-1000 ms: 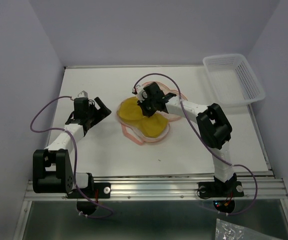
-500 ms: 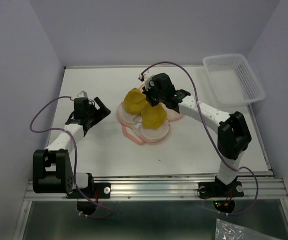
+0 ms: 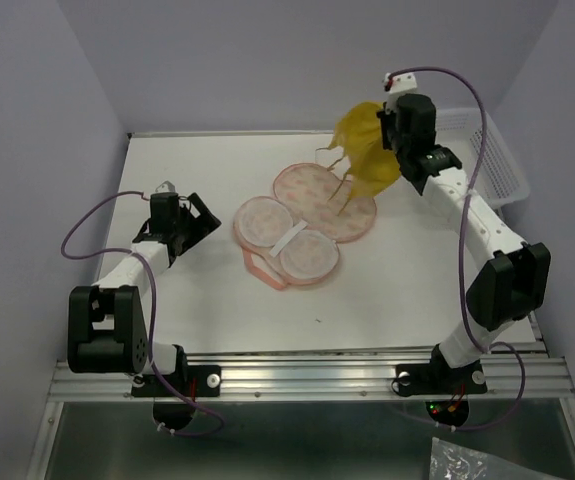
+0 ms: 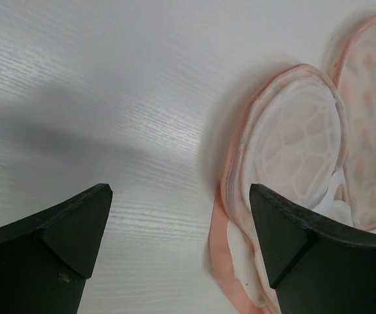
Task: Unzip the laundry bag and remove the bra
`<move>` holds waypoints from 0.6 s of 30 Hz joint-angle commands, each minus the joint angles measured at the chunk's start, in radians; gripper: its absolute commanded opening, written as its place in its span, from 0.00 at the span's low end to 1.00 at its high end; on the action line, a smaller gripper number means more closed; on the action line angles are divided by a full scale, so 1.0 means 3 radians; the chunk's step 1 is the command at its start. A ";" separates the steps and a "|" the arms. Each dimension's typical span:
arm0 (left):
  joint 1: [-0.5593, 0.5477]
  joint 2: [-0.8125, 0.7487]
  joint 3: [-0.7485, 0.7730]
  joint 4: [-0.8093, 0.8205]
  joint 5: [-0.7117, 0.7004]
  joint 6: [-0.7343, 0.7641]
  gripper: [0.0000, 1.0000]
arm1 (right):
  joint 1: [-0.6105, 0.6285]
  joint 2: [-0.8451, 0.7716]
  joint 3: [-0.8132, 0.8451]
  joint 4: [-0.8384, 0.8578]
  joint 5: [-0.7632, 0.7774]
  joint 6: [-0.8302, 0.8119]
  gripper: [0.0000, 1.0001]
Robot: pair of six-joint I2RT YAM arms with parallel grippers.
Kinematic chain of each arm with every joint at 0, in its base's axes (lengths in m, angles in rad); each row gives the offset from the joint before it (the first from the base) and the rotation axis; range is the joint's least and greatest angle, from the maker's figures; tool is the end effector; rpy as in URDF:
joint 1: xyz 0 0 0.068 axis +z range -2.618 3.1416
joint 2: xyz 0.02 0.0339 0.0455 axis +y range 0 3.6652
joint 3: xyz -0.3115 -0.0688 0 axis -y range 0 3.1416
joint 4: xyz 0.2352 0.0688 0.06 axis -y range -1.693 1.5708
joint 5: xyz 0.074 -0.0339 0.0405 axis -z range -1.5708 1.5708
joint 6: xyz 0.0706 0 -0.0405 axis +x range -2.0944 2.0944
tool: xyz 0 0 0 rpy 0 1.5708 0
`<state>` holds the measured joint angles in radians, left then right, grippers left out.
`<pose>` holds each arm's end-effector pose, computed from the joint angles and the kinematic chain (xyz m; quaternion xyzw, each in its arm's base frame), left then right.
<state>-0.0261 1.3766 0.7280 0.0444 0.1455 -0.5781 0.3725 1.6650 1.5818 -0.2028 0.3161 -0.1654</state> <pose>0.3016 -0.0181 0.2432 -0.2082 0.8589 -0.1993 0.4233 0.4030 0.1339 0.4241 -0.1192 0.7873 -0.0642 0.6015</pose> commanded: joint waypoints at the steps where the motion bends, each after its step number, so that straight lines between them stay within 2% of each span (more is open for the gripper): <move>1: -0.0010 0.0029 0.0171 0.0072 -0.0025 -0.0006 0.99 | -0.0509 0.0013 0.0387 0.0159 0.0485 -0.0042 0.01; 4: -0.0010 0.0064 0.0206 0.0072 -0.0035 0.0004 0.99 | -0.0892 0.0181 0.0622 0.0144 0.0521 0.0050 0.01; 11: -0.0010 0.0182 0.0227 0.0107 -0.0020 -0.0031 0.99 | -0.1415 0.0529 0.1159 0.0073 0.0593 -0.0001 0.01; 18: -0.0010 0.0289 0.0273 0.0118 0.0006 -0.0031 0.99 | -0.1691 0.0791 0.1160 -0.0020 0.0547 0.0014 0.01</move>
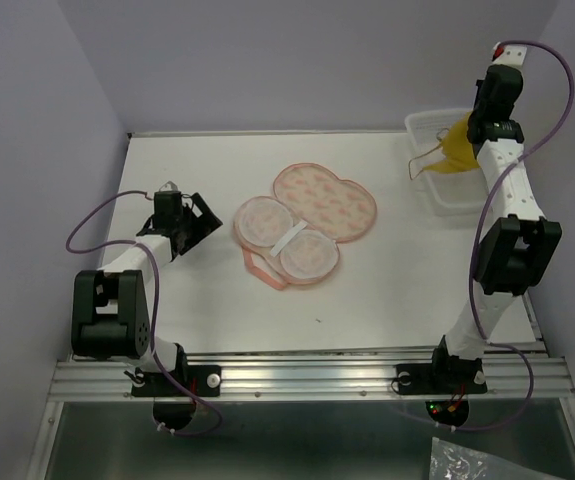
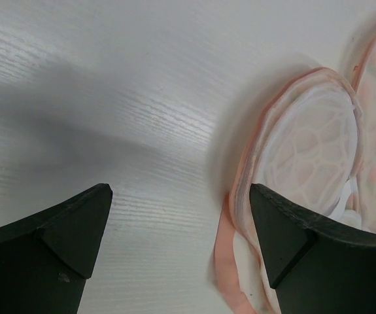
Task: Unzip the laundry bag and remove the bra
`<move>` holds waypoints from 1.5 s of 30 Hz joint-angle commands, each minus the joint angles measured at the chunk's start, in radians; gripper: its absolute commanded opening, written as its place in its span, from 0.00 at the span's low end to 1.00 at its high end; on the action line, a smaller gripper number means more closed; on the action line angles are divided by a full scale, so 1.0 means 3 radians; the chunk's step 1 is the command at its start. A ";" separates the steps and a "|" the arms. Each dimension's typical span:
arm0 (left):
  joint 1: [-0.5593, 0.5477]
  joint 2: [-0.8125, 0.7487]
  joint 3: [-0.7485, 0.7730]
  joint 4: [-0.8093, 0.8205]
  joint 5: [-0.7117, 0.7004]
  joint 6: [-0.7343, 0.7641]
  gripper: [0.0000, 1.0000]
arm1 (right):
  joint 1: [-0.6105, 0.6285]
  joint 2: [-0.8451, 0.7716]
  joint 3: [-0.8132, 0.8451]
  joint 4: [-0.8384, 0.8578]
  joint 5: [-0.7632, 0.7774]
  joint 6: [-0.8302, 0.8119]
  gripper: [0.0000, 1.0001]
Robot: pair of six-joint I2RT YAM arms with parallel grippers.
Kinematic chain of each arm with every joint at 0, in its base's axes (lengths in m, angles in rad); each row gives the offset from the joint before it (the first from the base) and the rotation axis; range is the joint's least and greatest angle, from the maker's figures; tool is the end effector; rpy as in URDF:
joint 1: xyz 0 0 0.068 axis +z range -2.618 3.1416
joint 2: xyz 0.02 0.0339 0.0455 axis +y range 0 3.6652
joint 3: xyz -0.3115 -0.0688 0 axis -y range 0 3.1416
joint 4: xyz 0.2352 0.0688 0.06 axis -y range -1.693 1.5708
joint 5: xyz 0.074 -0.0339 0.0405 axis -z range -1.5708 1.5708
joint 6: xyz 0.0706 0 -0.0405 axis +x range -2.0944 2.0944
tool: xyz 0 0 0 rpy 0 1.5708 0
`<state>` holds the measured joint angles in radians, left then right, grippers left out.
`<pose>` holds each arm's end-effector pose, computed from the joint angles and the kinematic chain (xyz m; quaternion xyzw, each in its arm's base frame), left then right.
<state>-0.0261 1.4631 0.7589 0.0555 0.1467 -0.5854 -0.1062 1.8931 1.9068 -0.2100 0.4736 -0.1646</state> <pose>0.3189 -0.0186 0.2297 -0.2152 0.8675 -0.1961 0.4034 0.4811 -0.0837 0.4455 0.1268 0.7554 -0.2629 0.5866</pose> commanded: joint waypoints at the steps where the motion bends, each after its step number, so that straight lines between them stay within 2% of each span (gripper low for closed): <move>1: -0.0010 0.0006 0.0175 0.0081 0.0007 -0.0007 0.99 | -0.0096 0.0025 0.0031 0.0000 -0.0085 0.0012 0.01; 9: -0.0010 0.0129 0.0277 0.0040 0.0079 0.0049 0.99 | -0.0096 0.0086 -0.0444 0.0005 -0.0229 0.0191 0.01; 12: -0.0010 0.0124 0.0272 0.0030 0.0089 0.0070 0.99 | -0.0096 0.0193 -0.0557 0.0005 -0.0111 0.0252 0.06; 13: -0.0010 0.0119 0.0262 0.0025 0.0094 0.0085 0.99 | -0.0096 0.0229 -0.0573 0.0005 0.0015 0.0282 0.19; 15: -0.0010 0.0103 0.0262 0.0009 0.0089 0.0090 0.99 | -0.0096 0.0321 -0.0598 -0.0016 0.0154 0.0324 0.30; 16: -0.0010 0.0103 0.0257 -0.0006 0.0089 0.0090 0.99 | -0.0096 0.0342 -0.0609 -0.0031 0.0231 0.0334 0.53; 17: -0.0010 0.0093 0.0257 -0.0006 0.0089 0.0090 0.99 | -0.0096 0.0357 -0.0594 -0.0056 0.0317 0.0344 0.65; 18: -0.0010 0.0078 0.0252 -0.0006 0.0089 0.0090 0.99 | -0.0096 0.0368 -0.0573 -0.0092 0.0344 0.0359 0.72; 19: -0.0010 0.0067 0.0247 -0.0006 0.0094 0.0090 0.99 | -0.0096 0.0358 -0.0537 -0.0179 0.0288 0.0344 0.85; 21: -0.0010 0.0047 0.0252 -0.0006 0.0094 0.0095 0.99 | -0.0096 0.0286 -0.0547 -0.0225 0.0166 0.0303 1.00; 28: -0.0010 0.0021 0.0277 0.0009 0.0119 0.0110 0.99 | -0.0009 -0.0302 -0.0772 -0.0282 -0.0668 0.0140 1.00; 29: -0.0010 0.0021 0.0267 0.0014 0.0130 0.0110 0.99 | 0.0108 -0.0403 -0.0803 -0.0307 -0.0846 -0.0088 1.00; 32: -0.0010 0.0011 0.0247 0.0040 0.0160 0.0116 0.99 | 0.0475 -0.0507 -0.1033 -0.0338 -0.0960 -0.0677 1.00; 39: -0.0010 -0.0086 0.0104 0.0111 0.0186 0.0110 0.99 | 0.1018 -0.0282 -0.1186 -0.0491 -0.0608 -0.1348 1.00; 45: -0.0010 -0.0137 0.0052 0.0112 0.0186 0.0131 0.99 | 0.1136 -0.0001 -0.1182 -0.0481 -0.0025 -0.1951 1.00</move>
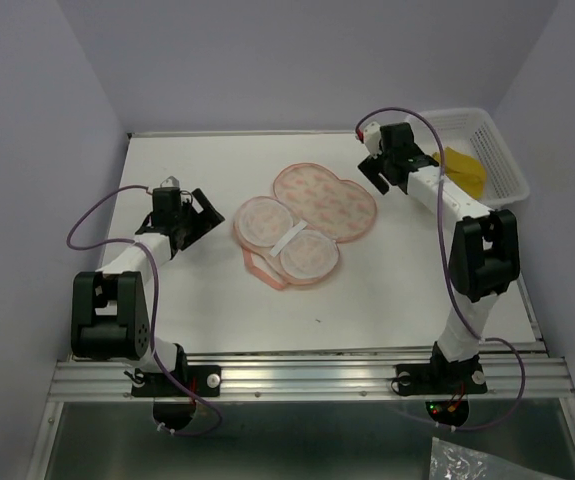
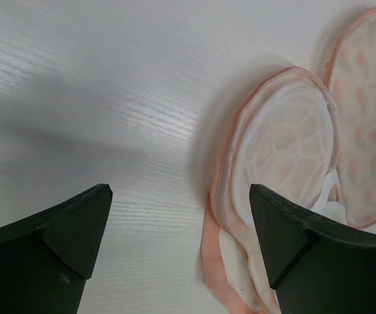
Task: Unzip the laundry bag and remove the bra
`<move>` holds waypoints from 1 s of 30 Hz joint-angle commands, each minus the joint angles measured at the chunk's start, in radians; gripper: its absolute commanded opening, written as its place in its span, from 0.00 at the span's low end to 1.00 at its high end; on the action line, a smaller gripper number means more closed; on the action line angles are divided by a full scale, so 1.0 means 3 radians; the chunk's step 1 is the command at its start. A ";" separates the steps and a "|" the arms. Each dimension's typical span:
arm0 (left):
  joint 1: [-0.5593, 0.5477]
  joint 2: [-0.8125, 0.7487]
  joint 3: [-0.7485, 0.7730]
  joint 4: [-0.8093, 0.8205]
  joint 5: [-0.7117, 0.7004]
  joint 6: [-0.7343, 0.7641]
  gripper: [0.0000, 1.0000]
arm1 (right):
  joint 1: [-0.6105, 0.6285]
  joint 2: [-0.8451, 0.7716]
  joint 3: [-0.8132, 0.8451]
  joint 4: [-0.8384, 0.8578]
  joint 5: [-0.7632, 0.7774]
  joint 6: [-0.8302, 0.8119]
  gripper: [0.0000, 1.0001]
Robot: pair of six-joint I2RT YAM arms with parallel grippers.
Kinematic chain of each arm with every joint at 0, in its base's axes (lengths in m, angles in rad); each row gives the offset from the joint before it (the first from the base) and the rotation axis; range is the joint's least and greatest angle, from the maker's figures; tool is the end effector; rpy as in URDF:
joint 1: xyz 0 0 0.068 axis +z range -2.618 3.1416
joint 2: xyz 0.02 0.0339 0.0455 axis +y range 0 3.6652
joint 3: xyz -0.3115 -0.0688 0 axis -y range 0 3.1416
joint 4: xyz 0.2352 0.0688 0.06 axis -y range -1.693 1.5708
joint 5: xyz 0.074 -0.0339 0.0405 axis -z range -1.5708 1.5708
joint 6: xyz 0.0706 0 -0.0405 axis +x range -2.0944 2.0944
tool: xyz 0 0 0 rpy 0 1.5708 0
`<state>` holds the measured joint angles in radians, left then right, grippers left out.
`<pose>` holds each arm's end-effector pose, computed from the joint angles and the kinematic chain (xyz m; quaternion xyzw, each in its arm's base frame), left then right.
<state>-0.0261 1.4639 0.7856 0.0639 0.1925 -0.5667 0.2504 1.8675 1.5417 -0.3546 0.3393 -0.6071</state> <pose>0.3242 -0.0220 0.2398 -0.1934 0.8634 -0.2154 0.4132 0.4538 0.0918 0.3045 -0.3037 0.8393 -0.2253 0.3907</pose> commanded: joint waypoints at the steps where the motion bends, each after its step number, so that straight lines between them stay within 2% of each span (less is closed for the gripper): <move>1: -0.0010 -0.0140 -0.0032 0.0079 0.0033 0.0079 0.99 | -0.0052 0.0186 0.0066 0.0021 0.0595 -0.0598 1.00; 8: -0.0010 -0.0114 -0.0001 0.0058 0.0028 0.0104 0.99 | -0.0022 0.0432 0.0163 0.0359 0.0842 -0.0901 1.00; 17: -0.0051 0.0019 -0.0149 0.0273 0.0258 -0.0034 0.99 | 0.0111 0.0478 0.0179 0.0384 0.0398 -0.0610 1.00; 20: -0.0051 0.0049 -0.0154 0.0273 0.0258 -0.0049 0.99 | 0.0111 0.0621 0.0214 0.0384 0.0607 -0.0848 1.00; 24: -0.0066 -0.0002 -0.0149 0.0273 0.0248 -0.0049 0.99 | 0.0111 0.0729 0.0133 0.0680 0.0904 -0.1207 0.99; 26: -0.0066 -0.0012 -0.0134 0.0252 0.0243 -0.0039 0.99 | 0.0111 0.0836 0.0209 0.0691 0.1021 -0.1340 0.95; 30: -0.0066 0.0003 -0.0088 0.0237 0.0218 -0.0023 0.99 | 0.0080 0.0989 0.0424 0.0742 0.1226 -0.1514 0.93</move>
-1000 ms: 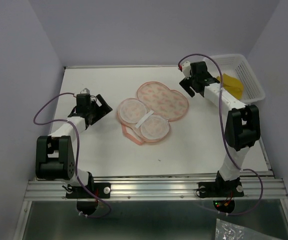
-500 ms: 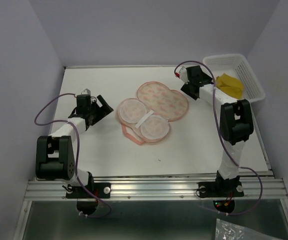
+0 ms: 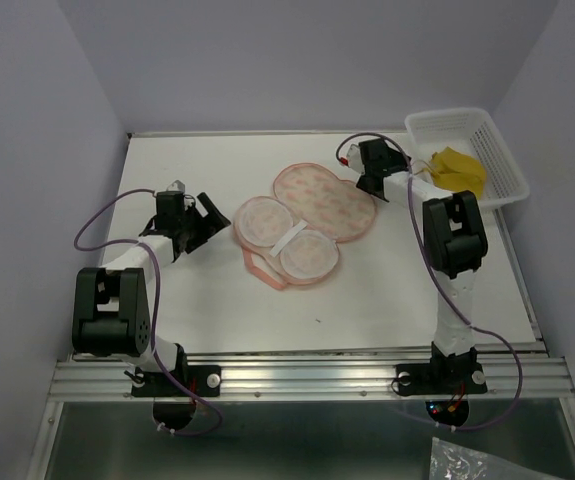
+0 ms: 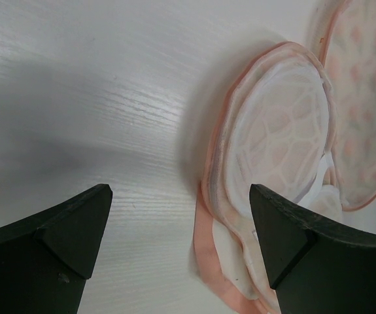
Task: Unzip the laundry bag and remove the bra
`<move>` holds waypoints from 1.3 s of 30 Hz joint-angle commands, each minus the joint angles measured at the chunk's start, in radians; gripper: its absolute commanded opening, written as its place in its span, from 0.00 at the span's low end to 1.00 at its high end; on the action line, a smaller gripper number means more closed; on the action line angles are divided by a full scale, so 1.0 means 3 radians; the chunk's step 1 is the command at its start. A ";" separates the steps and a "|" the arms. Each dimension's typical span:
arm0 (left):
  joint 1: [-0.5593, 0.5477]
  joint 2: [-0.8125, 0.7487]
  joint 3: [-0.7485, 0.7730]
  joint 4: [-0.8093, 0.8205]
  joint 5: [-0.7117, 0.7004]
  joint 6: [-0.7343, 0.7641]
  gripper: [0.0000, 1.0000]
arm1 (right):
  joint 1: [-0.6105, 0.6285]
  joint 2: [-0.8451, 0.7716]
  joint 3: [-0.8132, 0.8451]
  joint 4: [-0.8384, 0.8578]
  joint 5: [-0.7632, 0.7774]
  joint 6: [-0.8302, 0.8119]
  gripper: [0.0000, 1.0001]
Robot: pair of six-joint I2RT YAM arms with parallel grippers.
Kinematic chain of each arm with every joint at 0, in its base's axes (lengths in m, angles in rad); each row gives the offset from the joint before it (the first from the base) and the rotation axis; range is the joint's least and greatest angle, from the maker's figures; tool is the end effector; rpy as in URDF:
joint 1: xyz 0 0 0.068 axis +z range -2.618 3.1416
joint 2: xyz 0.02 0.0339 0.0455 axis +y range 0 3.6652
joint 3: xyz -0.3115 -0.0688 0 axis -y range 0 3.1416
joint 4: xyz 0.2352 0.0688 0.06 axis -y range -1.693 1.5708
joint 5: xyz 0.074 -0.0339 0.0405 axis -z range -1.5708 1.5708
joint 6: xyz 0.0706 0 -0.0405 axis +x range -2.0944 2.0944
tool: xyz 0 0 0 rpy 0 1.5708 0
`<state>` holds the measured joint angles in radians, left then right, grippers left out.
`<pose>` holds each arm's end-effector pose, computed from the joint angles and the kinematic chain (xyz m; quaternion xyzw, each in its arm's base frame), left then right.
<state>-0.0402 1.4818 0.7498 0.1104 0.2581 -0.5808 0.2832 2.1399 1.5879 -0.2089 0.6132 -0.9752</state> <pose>0.3220 -0.0310 0.2284 -0.1789 0.8658 -0.2475 0.3965 0.5058 0.1049 0.2128 -0.4195 0.7784 -0.3883 0.2593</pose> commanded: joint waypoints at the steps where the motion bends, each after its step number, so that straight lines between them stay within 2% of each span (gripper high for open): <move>1: -0.0019 -0.0046 0.0037 0.0077 0.0004 0.0029 0.99 | -0.0029 0.0132 0.0291 0.0267 0.0349 -0.0313 0.92; 3: -0.0019 -0.0036 0.0042 0.0077 -0.0001 0.0029 0.99 | -0.0060 0.0159 0.0296 0.0343 0.0436 -0.0420 0.91; 6: -0.0014 -0.0031 0.0047 0.0072 -0.0006 0.0034 0.99 | -0.0131 0.0194 0.0204 0.0654 0.0589 -0.0630 0.83; 9: -0.0019 -0.0031 0.0067 0.0056 -0.0011 0.0039 0.99 | -0.0202 0.0205 0.0112 0.0885 0.0676 -0.0768 0.62; 10: -0.0019 -0.0031 0.0073 0.0046 -0.0011 0.0044 0.99 | -0.0203 0.0205 0.0107 0.0890 0.0671 -0.0758 0.45; 11: -0.0019 -0.0031 0.0073 0.0041 -0.0016 0.0044 0.99 | -0.0203 0.0184 0.0097 0.0901 0.0661 -0.0743 0.38; 14: -0.0019 0.0000 0.0113 0.0031 -0.0006 0.0044 0.99 | -0.0203 0.0103 0.0040 0.0921 0.0549 -0.0712 0.22; 16: -0.0019 0.0015 0.0139 0.0036 -0.0001 0.0034 0.99 | -0.0203 0.0041 0.0015 0.0906 0.0498 -0.0692 0.15; 22: -0.0024 0.0026 0.0129 0.0082 0.0014 0.0008 0.99 | -0.0203 -0.0327 -0.0052 0.0737 0.0053 -0.0385 0.08; 25: -0.0029 0.0036 0.0134 0.0092 0.0019 -0.0007 0.99 | -0.0233 -0.0470 0.0040 0.0706 -0.0142 -0.0013 0.01; 31: -0.0060 0.0020 0.0144 0.0097 0.0014 -0.0022 0.99 | -0.0310 -0.0654 0.0193 0.0706 -0.0193 0.0790 0.01; 32: -0.0065 0.0010 0.0144 0.0097 0.0014 -0.0022 0.99 | -0.0396 -0.0665 0.0214 0.0706 -0.0122 0.0963 0.01; 35: -0.0086 0.0000 0.0159 0.0092 0.0024 -0.0012 0.99 | -0.0580 -0.0558 0.0311 0.1093 0.0704 0.1108 0.02; 36: -0.0096 0.0000 0.0170 0.0087 0.0019 -0.0012 0.99 | -0.0642 -0.0517 0.0357 0.1348 0.1233 0.1144 0.04; 39: -0.0101 0.0005 0.0180 0.0077 0.0035 -0.0022 0.99 | -0.0852 -0.0445 0.0439 0.1346 0.1880 0.1435 0.13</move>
<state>-0.0643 1.4952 0.7551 0.1146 0.2592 -0.5854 0.1177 1.9896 1.6630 0.0731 0.8230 -0.6960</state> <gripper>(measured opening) 0.989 0.084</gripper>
